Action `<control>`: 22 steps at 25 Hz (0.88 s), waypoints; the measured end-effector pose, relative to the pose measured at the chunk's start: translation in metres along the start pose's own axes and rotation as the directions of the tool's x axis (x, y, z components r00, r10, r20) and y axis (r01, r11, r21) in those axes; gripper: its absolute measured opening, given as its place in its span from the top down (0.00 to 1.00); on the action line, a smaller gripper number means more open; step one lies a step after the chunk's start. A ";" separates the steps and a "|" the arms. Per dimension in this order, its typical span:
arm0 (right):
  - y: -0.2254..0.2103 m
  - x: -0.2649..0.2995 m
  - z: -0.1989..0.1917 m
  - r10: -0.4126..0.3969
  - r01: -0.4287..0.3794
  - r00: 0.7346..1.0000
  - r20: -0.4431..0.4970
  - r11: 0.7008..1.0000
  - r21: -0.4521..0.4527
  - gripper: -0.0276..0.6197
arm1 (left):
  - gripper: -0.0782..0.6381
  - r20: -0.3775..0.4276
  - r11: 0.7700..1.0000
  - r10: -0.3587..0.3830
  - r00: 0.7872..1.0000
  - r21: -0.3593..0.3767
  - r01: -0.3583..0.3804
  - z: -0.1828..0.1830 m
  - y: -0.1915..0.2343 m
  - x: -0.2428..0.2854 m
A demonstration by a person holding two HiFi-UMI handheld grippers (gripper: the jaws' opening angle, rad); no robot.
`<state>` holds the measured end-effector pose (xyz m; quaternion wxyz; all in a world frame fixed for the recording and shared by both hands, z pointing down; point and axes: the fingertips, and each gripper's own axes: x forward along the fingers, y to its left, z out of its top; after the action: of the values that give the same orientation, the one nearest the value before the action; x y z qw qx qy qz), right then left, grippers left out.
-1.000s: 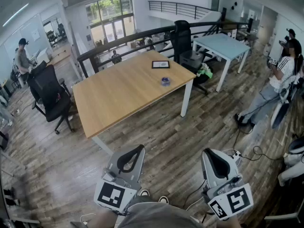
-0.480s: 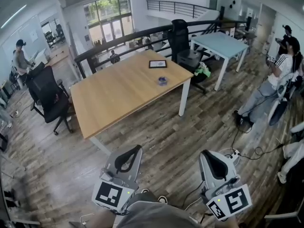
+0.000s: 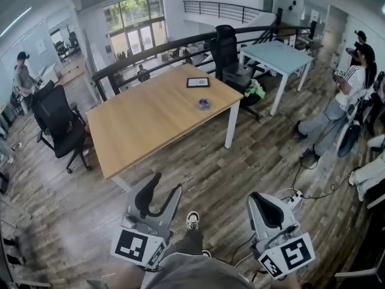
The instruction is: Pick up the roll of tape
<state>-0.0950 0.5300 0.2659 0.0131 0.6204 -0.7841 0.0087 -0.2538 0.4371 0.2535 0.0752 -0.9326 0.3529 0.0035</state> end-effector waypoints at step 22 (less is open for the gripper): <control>-0.067 0.158 -0.014 -0.021 0.021 0.996 -0.084 1.000 0.008 0.92 | 0.60 -0.066 1.000 0.002 0.998 -0.018 -0.003 -0.047 0.108 0.138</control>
<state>-0.0659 0.3612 0.2850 0.0435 0.6278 -0.7762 0.0381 -0.2238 0.2602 0.2768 0.0549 -0.9325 0.3562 -0.0242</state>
